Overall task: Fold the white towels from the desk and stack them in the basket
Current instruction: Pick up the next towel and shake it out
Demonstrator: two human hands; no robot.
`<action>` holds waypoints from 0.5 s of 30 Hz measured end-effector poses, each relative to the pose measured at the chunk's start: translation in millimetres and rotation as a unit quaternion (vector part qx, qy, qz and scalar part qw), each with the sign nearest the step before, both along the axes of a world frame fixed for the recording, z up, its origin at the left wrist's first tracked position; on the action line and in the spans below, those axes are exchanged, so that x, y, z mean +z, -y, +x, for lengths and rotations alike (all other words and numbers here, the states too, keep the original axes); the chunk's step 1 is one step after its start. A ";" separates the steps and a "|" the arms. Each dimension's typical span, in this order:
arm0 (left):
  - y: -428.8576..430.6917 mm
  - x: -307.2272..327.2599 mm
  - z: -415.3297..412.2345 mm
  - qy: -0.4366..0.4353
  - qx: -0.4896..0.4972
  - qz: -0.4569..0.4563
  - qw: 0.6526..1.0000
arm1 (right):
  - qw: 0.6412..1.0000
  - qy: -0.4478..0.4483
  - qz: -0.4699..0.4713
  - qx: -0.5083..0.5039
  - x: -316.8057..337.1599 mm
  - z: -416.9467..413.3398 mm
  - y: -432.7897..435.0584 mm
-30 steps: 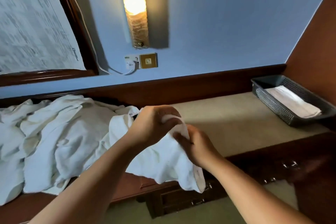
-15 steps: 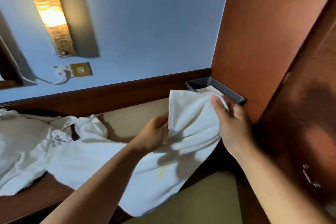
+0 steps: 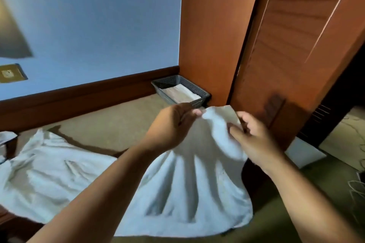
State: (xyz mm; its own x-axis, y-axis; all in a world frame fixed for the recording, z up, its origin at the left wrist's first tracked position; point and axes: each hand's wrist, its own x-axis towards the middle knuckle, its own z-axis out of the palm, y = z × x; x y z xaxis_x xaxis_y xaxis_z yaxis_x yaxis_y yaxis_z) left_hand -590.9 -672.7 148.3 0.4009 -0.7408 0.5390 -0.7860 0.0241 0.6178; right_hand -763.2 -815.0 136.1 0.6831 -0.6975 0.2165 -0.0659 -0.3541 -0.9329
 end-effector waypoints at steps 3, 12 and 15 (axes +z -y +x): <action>-0.7 4.7 -7.2 0.044 -0.039 0.030 0.998 | 0.998 0.013 0.031 0.046 -17.6 6.9 -13.3; -75.4 -27.8 48.8 -0.022 -0.010 0.117 0.993 | 0.999 0.017 0.012 0.049 -16.5 72.7 -50.3; -118.3 -52.0 67.7 -0.041 -0.007 0.199 0.979 | 0.994 0.045 0.026 0.091 -16.4 99.0 -69.1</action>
